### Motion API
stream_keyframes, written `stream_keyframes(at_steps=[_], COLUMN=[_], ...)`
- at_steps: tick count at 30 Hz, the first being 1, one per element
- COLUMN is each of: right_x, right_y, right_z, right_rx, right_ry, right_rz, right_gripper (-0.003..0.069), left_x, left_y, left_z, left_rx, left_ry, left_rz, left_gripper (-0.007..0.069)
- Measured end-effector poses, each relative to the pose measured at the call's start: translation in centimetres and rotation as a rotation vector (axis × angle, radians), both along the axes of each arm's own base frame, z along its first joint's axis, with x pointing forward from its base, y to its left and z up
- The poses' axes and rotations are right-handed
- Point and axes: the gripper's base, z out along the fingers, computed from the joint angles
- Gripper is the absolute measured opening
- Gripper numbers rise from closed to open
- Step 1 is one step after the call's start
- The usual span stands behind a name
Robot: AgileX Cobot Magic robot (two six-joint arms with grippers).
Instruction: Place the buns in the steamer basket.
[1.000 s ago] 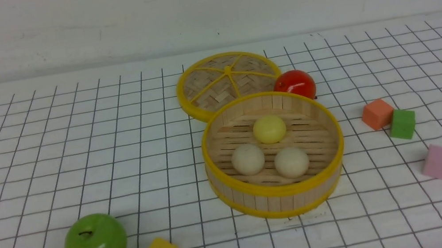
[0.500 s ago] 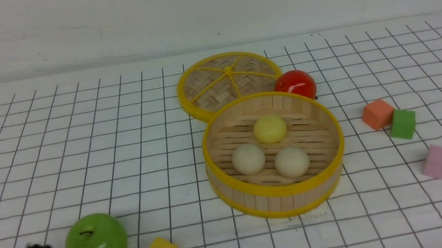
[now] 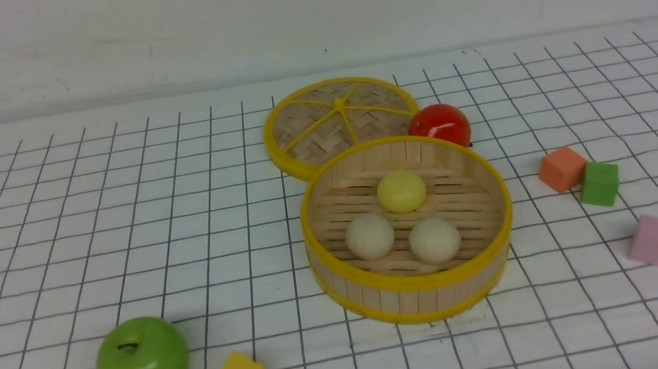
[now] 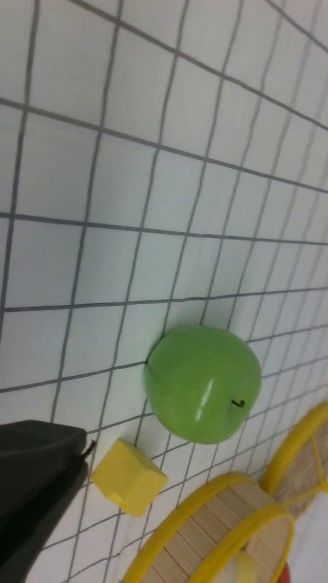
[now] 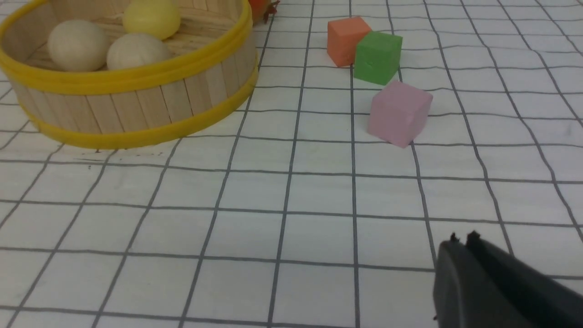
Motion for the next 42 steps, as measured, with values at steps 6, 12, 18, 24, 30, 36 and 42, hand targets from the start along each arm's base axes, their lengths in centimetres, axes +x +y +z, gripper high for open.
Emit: stream_keyframes(at_steps=[6,12,18,24,30,36,42], right_x=[0.0,0.0,0.0,0.0,0.0,0.0,0.0], right_y=[0.0,0.0,0.0,0.0,0.0,0.0,0.0], right_z=[0.0,0.0,0.0,0.0,0.0,0.0,0.0], right_rx=[0.0,0.0,0.0,0.0,0.0,0.0,0.0], right_ry=[0.0,0.0,0.0,0.0,0.0,0.0,0.0], right_rz=[0.0,0.0,0.0,0.0,0.0,0.0,0.0], right_gripper=[0.0007,0.0014,0.0022,0.0031,0.0038,0.0046,0.0049], left_x=[-0.01,0.0,0.0,0.0,0.0,0.0,0.0], left_y=[0.03,0.09,0.1,0.11,0.11,0.11,0.11], left_z=[-0.04,-0.04,-0.04,-0.04,-0.04,-0.05,-0.05], left_rx=[-0.007,0.009,0.011,0.013,0.014,0.014,0.014], left_ry=[0.006,0.003,0.003,0.002,0.002,0.003,0.003], left_rz=[0.006,0.008,0.008,0.008,0.008,0.008,0.008], left_gripper=[-0.0013,-0.0013,-0.0013,-0.0013,-0.0013,-0.0013,-0.0013])
